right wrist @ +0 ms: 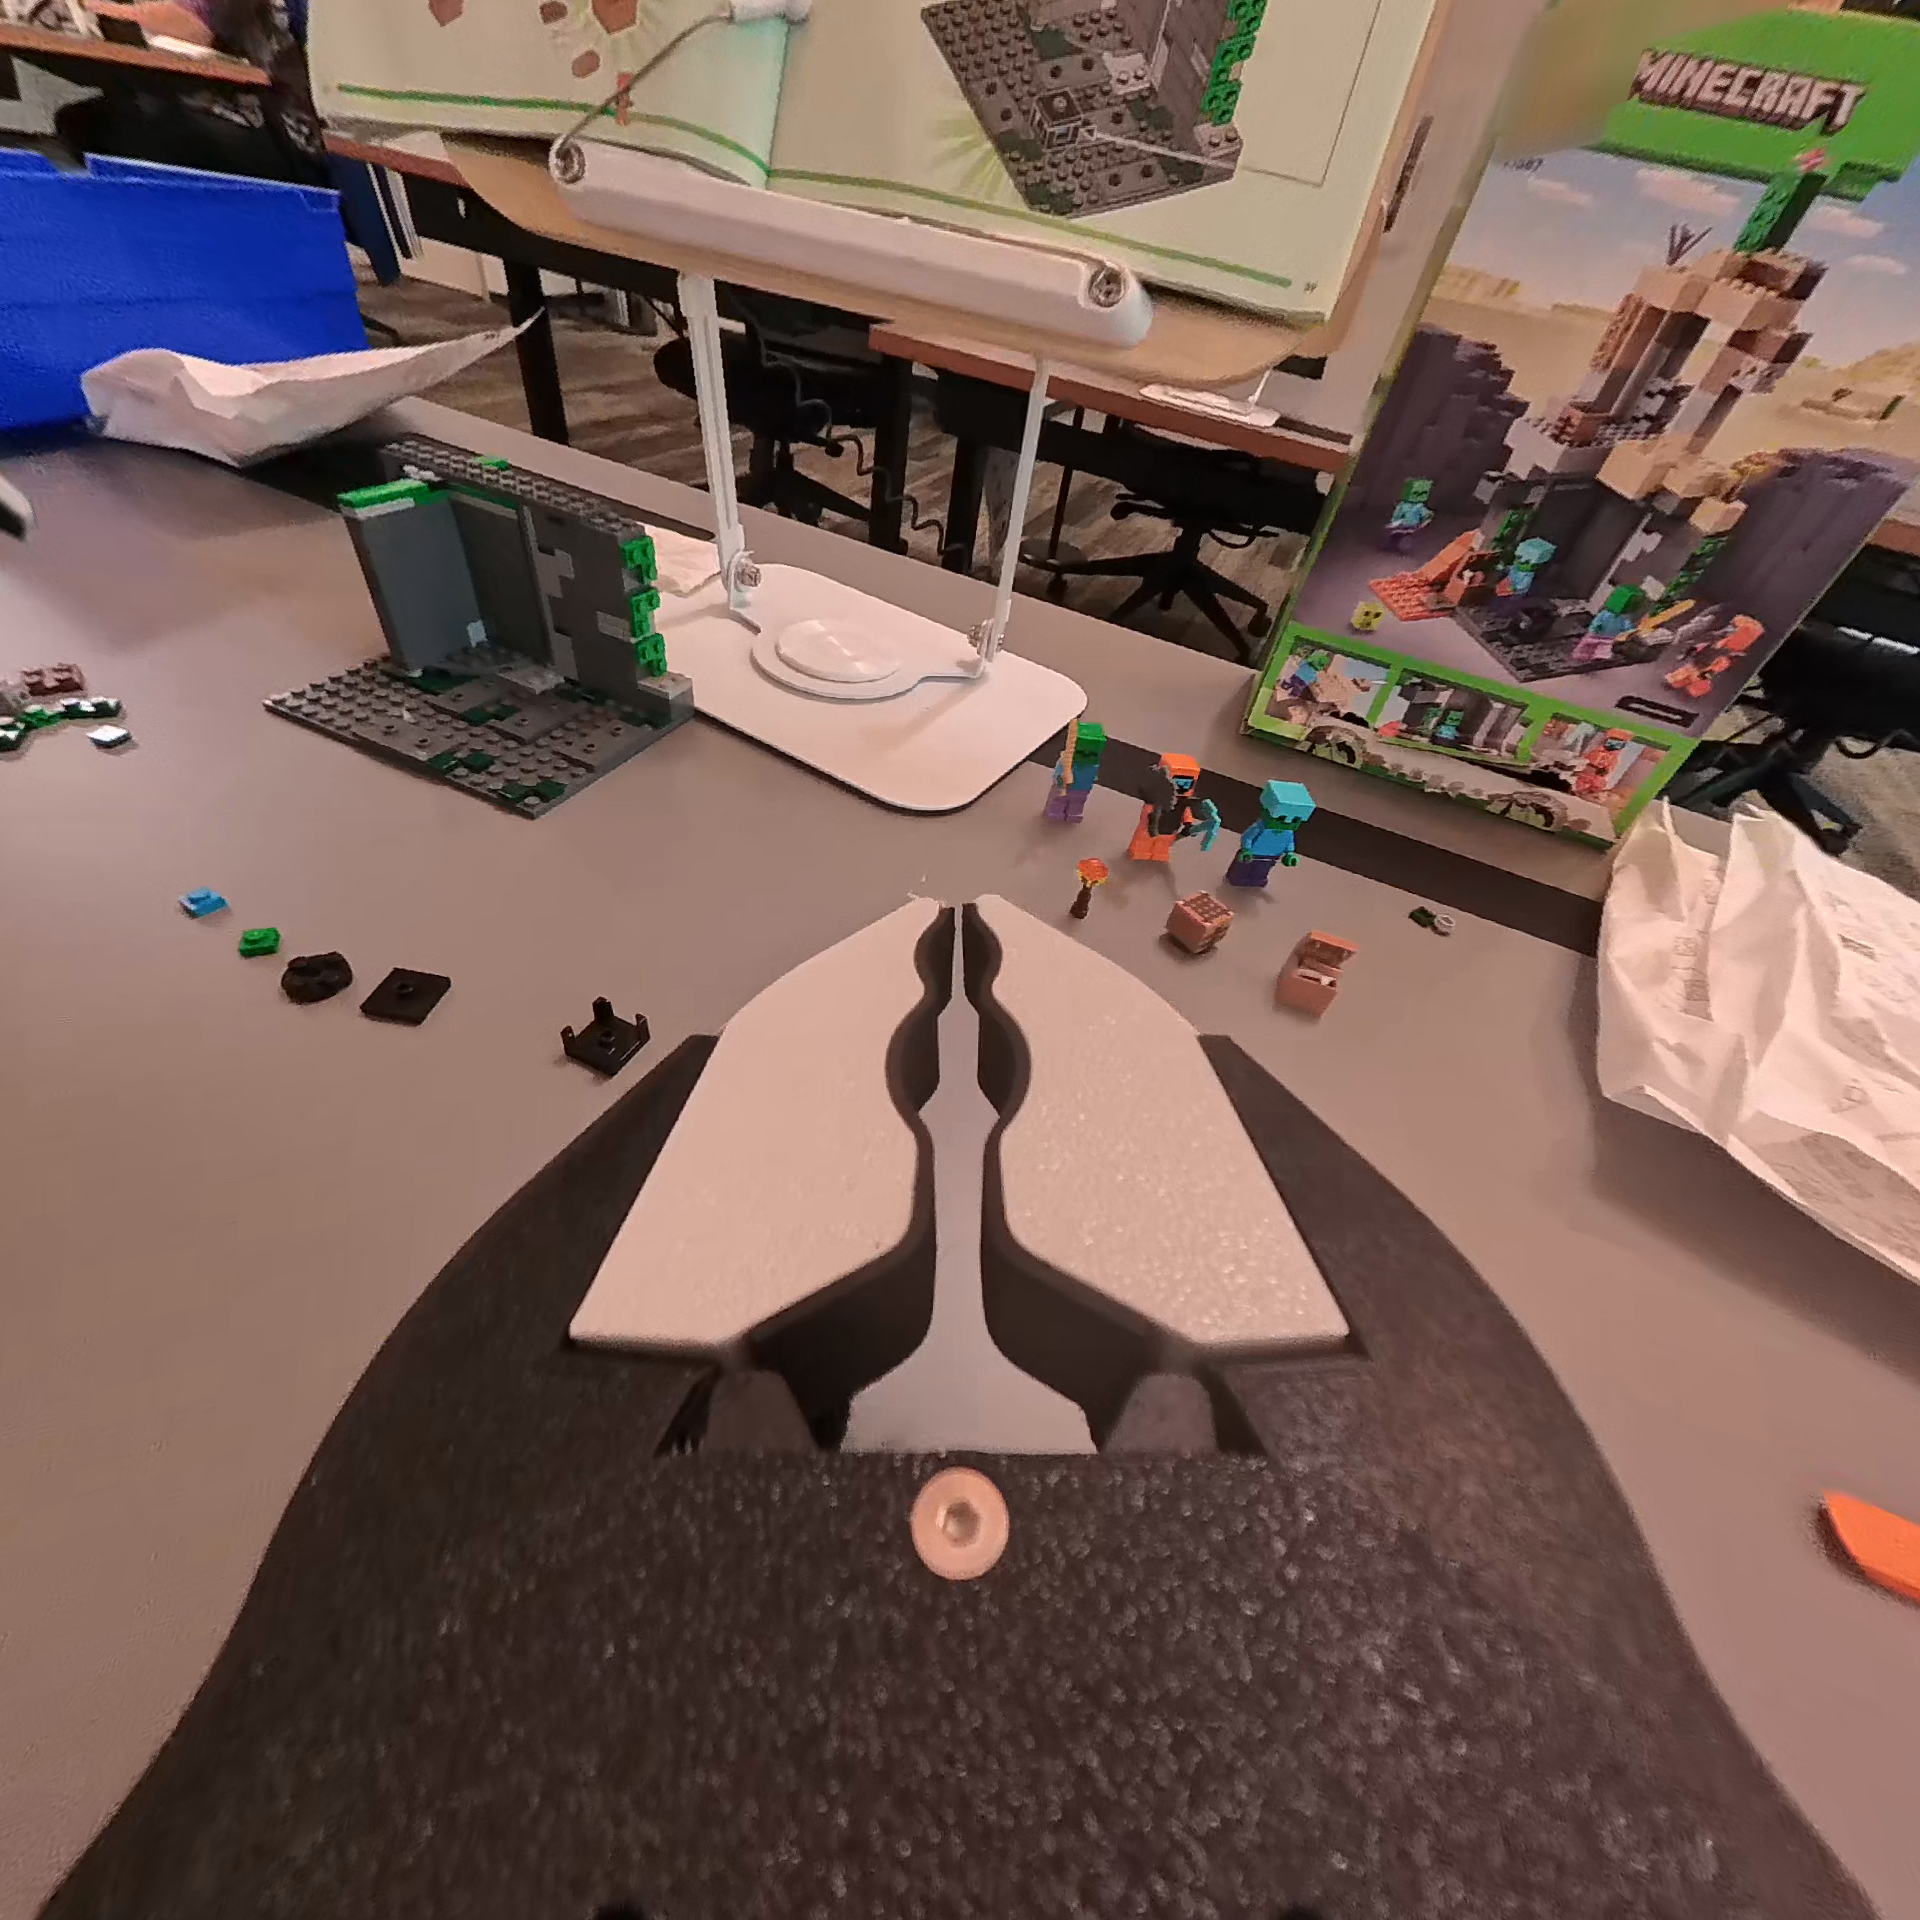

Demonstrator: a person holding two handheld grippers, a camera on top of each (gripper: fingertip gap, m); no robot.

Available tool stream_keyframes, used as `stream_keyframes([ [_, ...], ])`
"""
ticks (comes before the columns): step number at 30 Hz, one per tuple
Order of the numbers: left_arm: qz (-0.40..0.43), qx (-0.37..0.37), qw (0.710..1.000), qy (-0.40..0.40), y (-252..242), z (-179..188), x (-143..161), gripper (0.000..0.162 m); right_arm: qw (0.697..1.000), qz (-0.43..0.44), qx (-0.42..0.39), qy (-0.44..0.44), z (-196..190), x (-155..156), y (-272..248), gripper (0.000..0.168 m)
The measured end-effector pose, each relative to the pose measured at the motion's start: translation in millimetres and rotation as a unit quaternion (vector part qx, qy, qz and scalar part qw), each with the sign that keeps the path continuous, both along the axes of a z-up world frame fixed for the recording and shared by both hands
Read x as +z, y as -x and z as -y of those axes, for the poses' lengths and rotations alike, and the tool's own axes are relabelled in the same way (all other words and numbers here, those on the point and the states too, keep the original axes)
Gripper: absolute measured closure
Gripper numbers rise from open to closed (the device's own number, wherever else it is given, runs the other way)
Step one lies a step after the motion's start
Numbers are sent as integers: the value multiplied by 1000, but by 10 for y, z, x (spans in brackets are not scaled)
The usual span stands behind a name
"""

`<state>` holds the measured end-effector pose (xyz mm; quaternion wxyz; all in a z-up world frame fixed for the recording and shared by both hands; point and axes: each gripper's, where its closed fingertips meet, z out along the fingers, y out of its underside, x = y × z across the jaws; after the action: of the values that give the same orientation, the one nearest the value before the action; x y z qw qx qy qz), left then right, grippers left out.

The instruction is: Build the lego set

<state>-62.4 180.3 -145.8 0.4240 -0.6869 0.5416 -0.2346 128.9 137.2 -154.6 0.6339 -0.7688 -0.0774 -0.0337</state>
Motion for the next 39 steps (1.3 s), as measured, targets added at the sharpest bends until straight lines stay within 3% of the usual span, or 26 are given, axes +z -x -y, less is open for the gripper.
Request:
stream_keyframes([
  [6, -47, 20, 999, 17, 173, -97, -450, 146, 1000, -2, 15, 8, -34, -72, 53, 167],
  [15, -182, -77, 980, 28, 321, -117, -967, 143, 999, 0, 42, -5, -4, 18, 164, 167],
  [22, -188, -124, 973, 58, 272, -99, -1041, 141, 999, 1, 51, -2, -5, -2, 193, 167],
  [29, -185, -142, 970, 67, 184, -50, -1050, 153, 999, 2, 53, 1, -9, -18, 198, 167],
  [39, -163, -144, 974, 68, 42, 13, -983, 143, 998, 5, 54, 4, -7, -35, 215, 167],
])
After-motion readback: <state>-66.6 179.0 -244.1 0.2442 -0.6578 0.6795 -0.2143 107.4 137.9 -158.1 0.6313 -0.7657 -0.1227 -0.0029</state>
